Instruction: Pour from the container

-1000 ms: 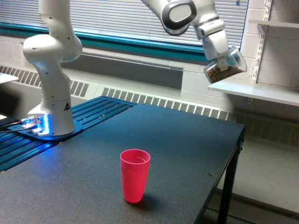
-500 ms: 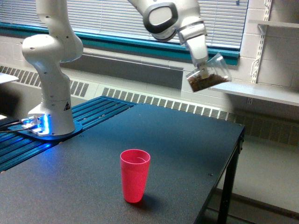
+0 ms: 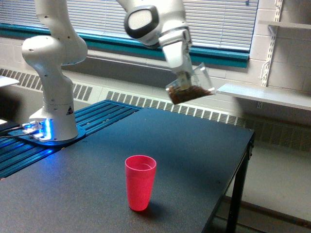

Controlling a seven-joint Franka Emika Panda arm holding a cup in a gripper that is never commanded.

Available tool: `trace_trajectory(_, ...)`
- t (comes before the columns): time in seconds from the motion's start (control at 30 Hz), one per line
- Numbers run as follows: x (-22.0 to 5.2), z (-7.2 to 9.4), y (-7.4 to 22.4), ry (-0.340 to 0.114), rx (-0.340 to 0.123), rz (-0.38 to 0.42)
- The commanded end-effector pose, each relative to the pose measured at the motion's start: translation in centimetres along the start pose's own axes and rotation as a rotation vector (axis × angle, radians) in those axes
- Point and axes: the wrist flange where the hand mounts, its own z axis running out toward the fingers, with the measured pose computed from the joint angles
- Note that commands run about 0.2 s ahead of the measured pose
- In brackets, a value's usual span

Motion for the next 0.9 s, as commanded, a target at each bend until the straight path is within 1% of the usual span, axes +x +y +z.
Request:
trace_trajectory(0.03,0.0,0.0,3.8,0.010,-0.032,0.053)
trace_trajectory(0.07,-0.1,0.1,4.4,0.010,-0.040,0.064)
trace_trajectory(0.17,-0.4,0.4,5.5,-0.004,-0.044,0.092)
trace_trajectory(0.37,-0.8,1.0,8.4,-0.010,-0.081,0.133)
trace_trajectory(0.57,-1.5,1.8,10.7,-0.033,-0.108,0.185)
trace_trajectory(0.9,-2.6,3.1,14.2,-0.070,-0.187,0.254)
